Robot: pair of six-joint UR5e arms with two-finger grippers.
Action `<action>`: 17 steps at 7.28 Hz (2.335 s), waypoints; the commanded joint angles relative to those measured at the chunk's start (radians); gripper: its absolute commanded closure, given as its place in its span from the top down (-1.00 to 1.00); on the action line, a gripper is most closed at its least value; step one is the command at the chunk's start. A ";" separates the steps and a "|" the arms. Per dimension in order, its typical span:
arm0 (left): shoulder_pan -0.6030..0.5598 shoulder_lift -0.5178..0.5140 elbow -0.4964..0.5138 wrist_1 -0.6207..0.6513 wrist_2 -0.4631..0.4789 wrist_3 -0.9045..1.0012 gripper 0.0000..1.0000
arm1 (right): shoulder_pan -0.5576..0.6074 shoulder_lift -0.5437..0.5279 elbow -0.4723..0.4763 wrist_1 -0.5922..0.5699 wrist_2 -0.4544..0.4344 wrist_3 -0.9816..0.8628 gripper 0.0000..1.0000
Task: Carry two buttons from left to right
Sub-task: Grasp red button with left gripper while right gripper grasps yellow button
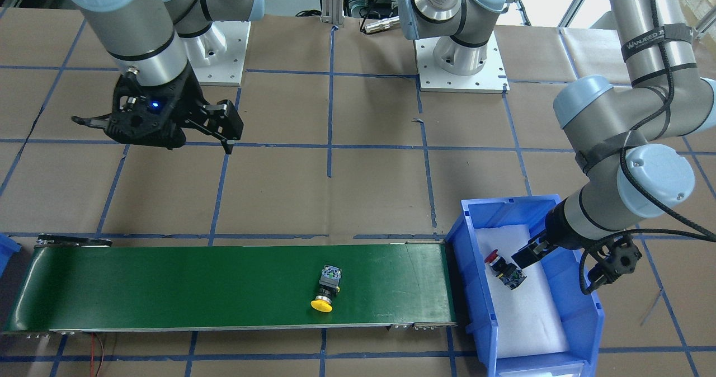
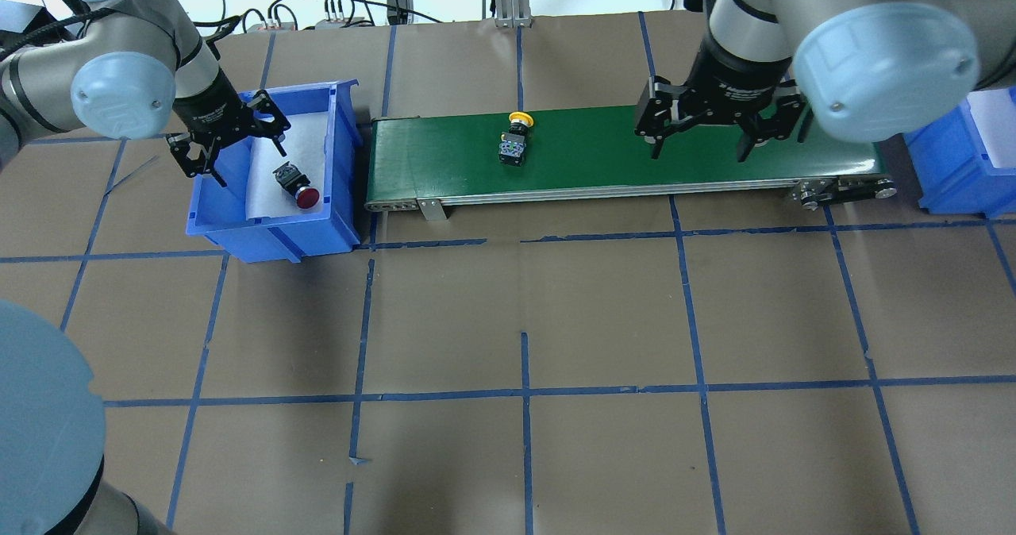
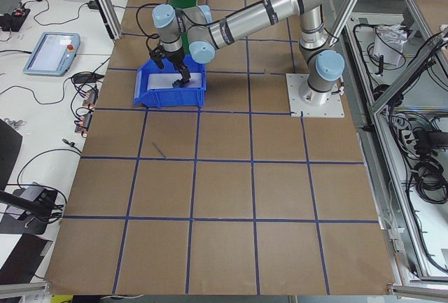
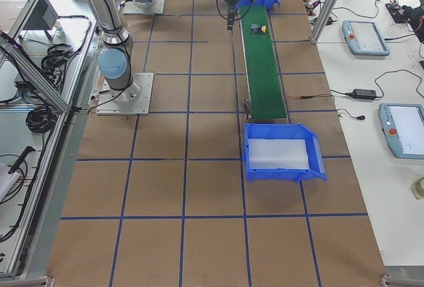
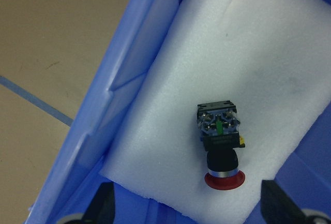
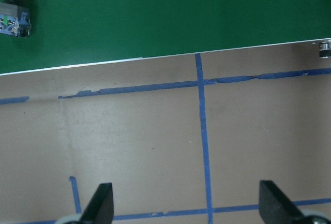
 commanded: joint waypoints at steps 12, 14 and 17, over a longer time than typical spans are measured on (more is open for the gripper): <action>-0.029 -0.145 -0.007 0.223 0.004 0.000 -0.27 | 0.183 0.535 -0.235 -0.402 -0.002 0.300 0.99; -0.030 -0.106 -0.004 0.213 0.001 -0.001 -0.27 | 0.185 0.535 -0.238 -0.398 0.001 0.295 0.89; -0.038 -0.001 0.010 0.110 0.002 -0.001 -0.27 | 0.145 0.523 -0.237 -0.320 0.000 0.167 -0.63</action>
